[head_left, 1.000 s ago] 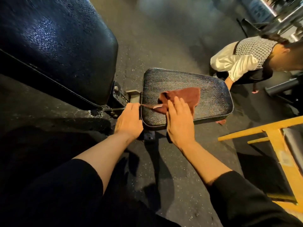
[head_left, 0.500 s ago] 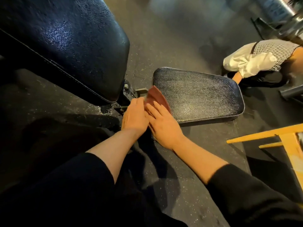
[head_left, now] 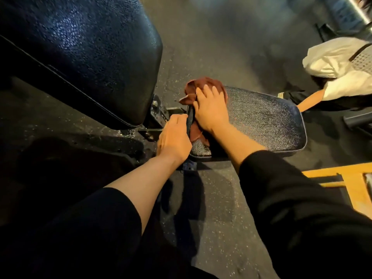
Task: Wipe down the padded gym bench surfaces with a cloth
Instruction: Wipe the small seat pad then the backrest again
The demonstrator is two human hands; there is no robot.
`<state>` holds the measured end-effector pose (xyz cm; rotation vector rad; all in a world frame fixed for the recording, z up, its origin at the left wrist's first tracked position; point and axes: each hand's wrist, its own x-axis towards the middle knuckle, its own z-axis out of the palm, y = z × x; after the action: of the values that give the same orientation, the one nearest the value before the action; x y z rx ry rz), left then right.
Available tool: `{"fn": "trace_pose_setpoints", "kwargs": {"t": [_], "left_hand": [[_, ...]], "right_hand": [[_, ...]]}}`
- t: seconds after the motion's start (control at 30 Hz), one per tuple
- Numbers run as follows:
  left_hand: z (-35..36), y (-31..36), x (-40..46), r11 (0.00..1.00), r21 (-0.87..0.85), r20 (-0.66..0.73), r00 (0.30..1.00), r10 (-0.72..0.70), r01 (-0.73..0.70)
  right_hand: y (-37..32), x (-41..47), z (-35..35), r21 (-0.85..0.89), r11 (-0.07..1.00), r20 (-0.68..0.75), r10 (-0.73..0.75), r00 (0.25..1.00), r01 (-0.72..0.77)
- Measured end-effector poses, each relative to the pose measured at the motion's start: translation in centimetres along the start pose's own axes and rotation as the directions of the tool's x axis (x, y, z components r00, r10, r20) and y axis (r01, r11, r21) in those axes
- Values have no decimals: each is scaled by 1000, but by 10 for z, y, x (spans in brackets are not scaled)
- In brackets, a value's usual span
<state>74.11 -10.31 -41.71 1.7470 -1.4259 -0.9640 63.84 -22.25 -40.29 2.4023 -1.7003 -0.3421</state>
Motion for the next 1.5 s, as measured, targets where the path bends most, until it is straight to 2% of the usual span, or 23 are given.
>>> {"fn": "trace_pose_setpoints", "kwargs": {"t": [0.1,0.17,0.37,0.6,0.73,0.83,0.97,1.07,1.2,1.3,1.43,1.5], "left_hand": [[5,-3,10,1000,23,5,1000,14,-14],[9,-5,14,999,31,15,1000,26,-26],[13,4,14,997,45,6,998,62,-62],[13,3,16,994,69,59,995,80,-84],[13,2,14,995,62,78,994,70,-75],[14,4,13,995,56,56,995,76,-80],[18,11,11,995,76,14,997,70,-71],[22,17,9,986,98,6,991,132,-132],[31,23,4,928,220,63,954,293,-300],[37,28,0,900,215,75,925,373,-380],[35,23,-1,914,192,36,934,357,-357],[30,17,0,937,184,-8,953,303,-297]], "right_hand": [[-3,-34,5,82,989,-15,-120,993,121],[2,-29,4,74,987,-15,-142,990,142],[8,33,1,43,997,26,-61,998,60],[17,-19,5,54,990,-39,-126,991,128],[17,8,1,6,1000,16,-21,1000,21],[9,29,-4,34,999,52,19,998,-21],[18,25,-5,24,995,68,-101,993,99],[35,17,-7,12,991,38,-137,990,136],[94,-11,-15,-7,1000,-76,20,997,-20],[149,-44,-21,-58,981,-165,172,971,-184],[172,-65,-15,-8,930,-177,360,916,-367],[156,-60,-13,9,925,-192,374,907,-379]]}}
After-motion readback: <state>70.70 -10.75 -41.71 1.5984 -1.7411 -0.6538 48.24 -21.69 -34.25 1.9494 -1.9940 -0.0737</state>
